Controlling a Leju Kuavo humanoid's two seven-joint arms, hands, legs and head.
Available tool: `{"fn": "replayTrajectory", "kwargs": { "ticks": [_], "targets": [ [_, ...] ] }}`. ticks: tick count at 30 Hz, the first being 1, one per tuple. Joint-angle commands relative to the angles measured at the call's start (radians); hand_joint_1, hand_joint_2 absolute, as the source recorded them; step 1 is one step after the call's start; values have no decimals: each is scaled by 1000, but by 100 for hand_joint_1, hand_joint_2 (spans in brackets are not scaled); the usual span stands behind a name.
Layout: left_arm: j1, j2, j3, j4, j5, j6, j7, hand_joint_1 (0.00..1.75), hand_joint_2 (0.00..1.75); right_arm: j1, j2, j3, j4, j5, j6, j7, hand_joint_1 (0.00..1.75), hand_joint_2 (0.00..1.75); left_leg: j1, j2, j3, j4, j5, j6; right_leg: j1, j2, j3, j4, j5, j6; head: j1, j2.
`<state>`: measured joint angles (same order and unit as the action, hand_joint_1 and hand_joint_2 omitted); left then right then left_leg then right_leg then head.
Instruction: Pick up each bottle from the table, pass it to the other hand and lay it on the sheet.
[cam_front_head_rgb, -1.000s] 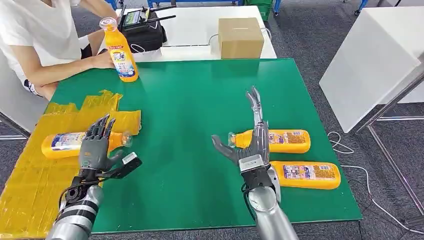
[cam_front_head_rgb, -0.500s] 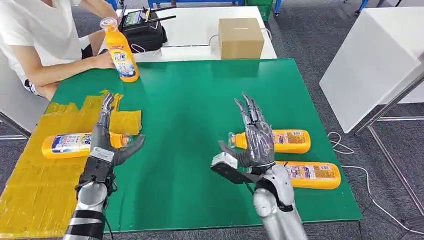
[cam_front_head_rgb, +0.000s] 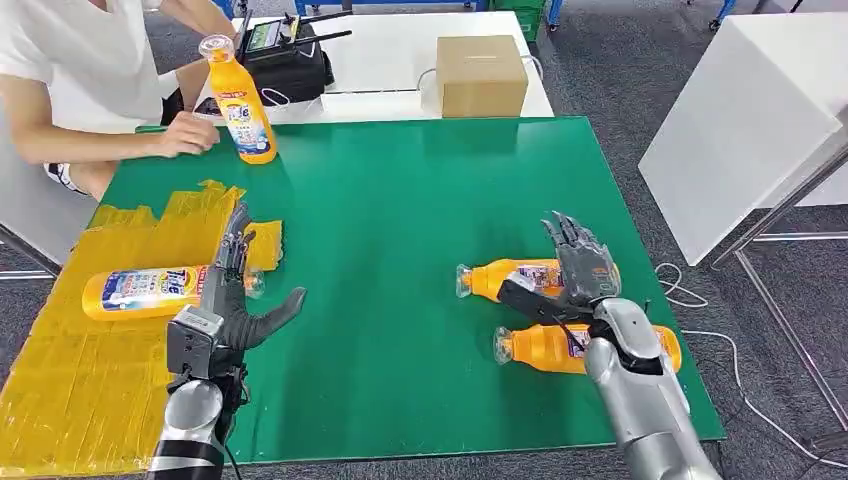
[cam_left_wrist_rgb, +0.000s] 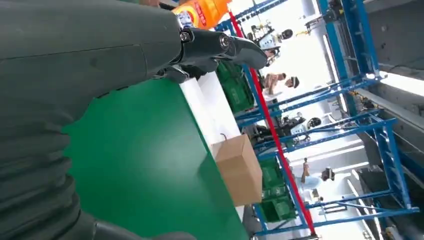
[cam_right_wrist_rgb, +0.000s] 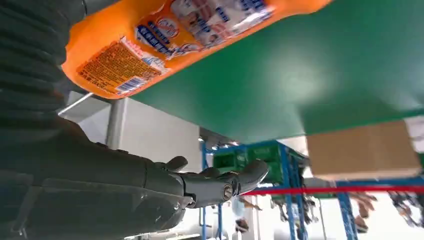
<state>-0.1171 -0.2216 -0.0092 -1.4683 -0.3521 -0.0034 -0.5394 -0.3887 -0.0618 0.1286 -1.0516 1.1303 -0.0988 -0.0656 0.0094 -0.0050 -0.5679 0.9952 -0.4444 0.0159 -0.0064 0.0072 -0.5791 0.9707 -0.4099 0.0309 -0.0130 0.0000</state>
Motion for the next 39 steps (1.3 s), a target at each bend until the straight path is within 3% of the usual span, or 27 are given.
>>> {"fn": "replayTrajectory", "kwargs": {
  "ticks": [1, 16, 22, 39],
  "targets": [
    [-32, 4, 11, 81, 29, -19, 2, 0, 175, -127, -4, -12, 229, 23, 1, 13, 0, 175, 0, 1, 4, -1, -1, 0, 0, 0, 4, -1, -1, -1, 0, 0],
    [-51, 6, 26, 117, 51, -46, -4, 0, 175, -217, 23, 25, 420, 83, 11, 46, 0, 175, 0, 0, 4, -1, -1, 0, 2, -1, 4, -1, -1, -1, 0, 0],
    [-64, 2, 52, 146, 74, -62, -6, 0, 175, -282, 20, 59, 558, 159, -2, 124, 0, 175, 0, 2, 4, -1, -2, 0, 1, 1, 4, 0, -1, -1, 0, 0],
    [-77, -5, 75, 179, 78, -65, 0, 0, 175, -322, 13, 62, 624, 259, 23, 218, 0, 175, 0, 0, 3, 0, -1, 0, 1, 0, 3, 0, -1, 0, 0, 0]
  ]
}}
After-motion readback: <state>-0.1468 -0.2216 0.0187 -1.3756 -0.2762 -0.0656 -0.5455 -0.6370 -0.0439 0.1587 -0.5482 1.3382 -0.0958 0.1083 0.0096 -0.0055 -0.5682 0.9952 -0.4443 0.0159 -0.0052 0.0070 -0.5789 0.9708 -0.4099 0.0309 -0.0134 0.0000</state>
